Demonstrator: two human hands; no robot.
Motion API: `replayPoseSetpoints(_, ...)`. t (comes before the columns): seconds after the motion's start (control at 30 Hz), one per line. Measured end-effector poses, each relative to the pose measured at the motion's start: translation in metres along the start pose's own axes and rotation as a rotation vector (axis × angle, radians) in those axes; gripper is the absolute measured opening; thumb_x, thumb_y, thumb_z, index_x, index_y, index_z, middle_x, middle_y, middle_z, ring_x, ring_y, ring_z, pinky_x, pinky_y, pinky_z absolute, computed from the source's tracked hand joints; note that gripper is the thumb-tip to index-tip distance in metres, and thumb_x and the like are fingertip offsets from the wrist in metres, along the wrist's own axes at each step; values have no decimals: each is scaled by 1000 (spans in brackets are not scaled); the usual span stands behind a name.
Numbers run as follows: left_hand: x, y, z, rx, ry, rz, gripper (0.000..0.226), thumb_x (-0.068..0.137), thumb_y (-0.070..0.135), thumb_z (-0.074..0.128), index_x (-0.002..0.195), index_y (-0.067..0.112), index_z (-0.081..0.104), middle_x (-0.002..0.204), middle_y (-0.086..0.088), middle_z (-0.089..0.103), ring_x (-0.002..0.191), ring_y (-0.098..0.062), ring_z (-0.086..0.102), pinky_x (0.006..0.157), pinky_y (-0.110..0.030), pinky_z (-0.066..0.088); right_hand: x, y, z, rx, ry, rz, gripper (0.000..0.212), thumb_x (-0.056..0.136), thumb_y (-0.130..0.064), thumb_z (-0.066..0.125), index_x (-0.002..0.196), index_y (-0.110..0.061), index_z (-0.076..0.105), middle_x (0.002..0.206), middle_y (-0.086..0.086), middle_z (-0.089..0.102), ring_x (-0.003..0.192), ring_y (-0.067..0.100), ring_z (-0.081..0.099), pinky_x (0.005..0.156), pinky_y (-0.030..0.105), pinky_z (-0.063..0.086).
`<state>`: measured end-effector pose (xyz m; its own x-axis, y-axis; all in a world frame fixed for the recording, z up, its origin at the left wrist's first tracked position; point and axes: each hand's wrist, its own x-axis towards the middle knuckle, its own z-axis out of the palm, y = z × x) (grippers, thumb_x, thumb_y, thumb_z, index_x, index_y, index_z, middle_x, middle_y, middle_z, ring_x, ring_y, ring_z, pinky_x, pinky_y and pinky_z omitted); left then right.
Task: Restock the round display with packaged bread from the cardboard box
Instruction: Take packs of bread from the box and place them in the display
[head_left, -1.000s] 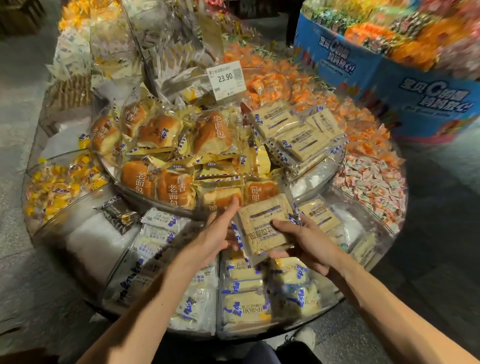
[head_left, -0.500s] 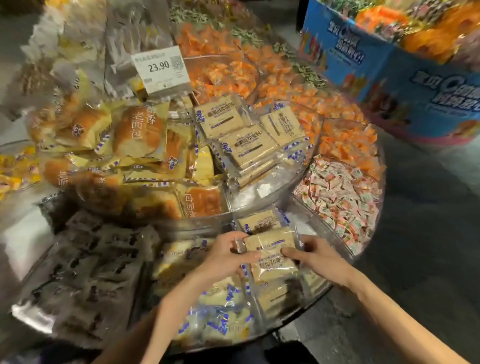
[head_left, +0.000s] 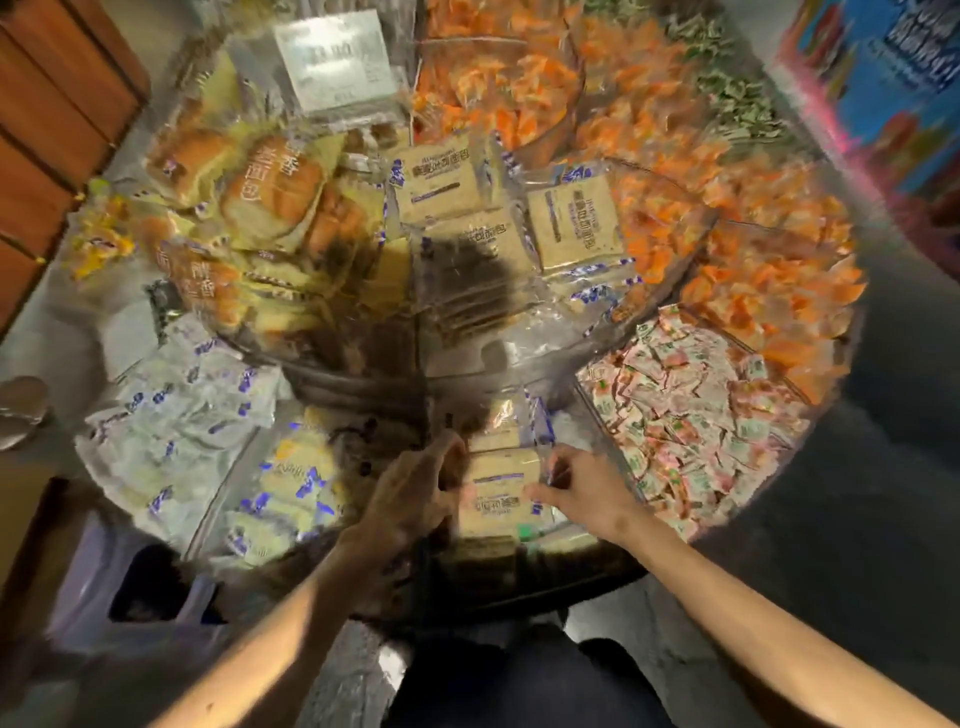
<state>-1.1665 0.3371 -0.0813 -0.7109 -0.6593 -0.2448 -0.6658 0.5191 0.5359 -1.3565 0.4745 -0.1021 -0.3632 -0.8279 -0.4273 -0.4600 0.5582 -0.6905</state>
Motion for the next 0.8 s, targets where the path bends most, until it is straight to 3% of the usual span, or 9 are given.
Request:
replayPoseSetpoints(0.13, -14, -1, 5, 66, -14, 0, 45, 79, 40, 80, 114, 24, 55, 98, 5, 73, 90, -18, 69, 76, -33, 52, -8, 4, 8, -57, -72, -41, 34, 83, -35, 80, 74, -27, 47, 71, -9, 58, 71, 12, 57, 63, 22, 41)
replayPoseSetpoints(0.23, -28, -12, 8, 64, -6, 1, 44, 75, 43, 83, 106, 25, 57, 90, 8, 72, 81, -13, 67, 72, -30, 50, -18, 7, 15, -51, -96, -88, 36, 82, -39, 78, 104, -26, 53, 82, -10, 65, 74, 8, 62, 69, 26, 48)
replayPoseSetpoints(0.33, -41, -23, 15, 120, -25, 11, 41, 74, 41, 83, 103, 24, 59, 88, 6, 71, 80, -14, 66, 69, -28, 44, -25, 7, 24, -174, -128, -182, 27, 90, -42, 68, 107, -27, 53, 100, -15, 64, 79, 8, 59, 73, 28, 47)
replayPoseSetpoints(0.47, -49, -29, 35, 364, -4, 76, 43, 69, 51, 82, 97, 25, 62, 94, 0, 62, 93, -23, 59, 76, -35, 47, -24, 6, 30, -409, -149, -213, 34, 91, -39, 68, 119, -22, 57, 119, -1, 63, 103, 22, 62, 87, 32, 48)
replayPoseSetpoints(0.53, -51, -28, 44, 521, -57, 120, 46, 63, 54, 84, 93, 25, 66, 95, -1, 59, 95, -27, 56, 78, -39, 48, -23, 6, 32, -499, -176, -209, 35, 88, -40, 71, 115, -21, 61, 129, 2, 58, 112, 23, 60, 93, 33, 47)
replayPoseSetpoints(0.6, -53, -24, 45, 668, -80, 154, 44, 67, 53, 81, 96, 23, 71, 102, -3, 59, 103, -30, 53, 86, -42, 44, -22, 4, 36, -571, -232, -204, 30, 88, -42, 71, 110, -22, 67, 127, 4, 59, 111, 23, 60, 94, 32, 48)
replayPoseSetpoints(0.7, -55, -26, 45, 756, -165, 125, 34, 87, 41, 66, 106, 14, 72, 119, -6, 52, 118, -32, 42, 99, -43, 35, -22, 5, 39, -606, -286, -183, 22, 94, -41, 64, 101, -23, 74, 117, 4, 65, 108, 23, 63, 92, 35, 51)
replayPoseSetpoints(0.8, -53, -33, 49, 742, -131, 172, 27, 97, 17, 47, 112, 8, 67, 128, -8, 50, 121, -31, 40, 98, -43, 34, -20, 0, 34, -586, -286, -152, 21, 94, -37, 63, 102, -20, 74, 117, 4, 64, 107, 25, 63, 91, 33, 50)
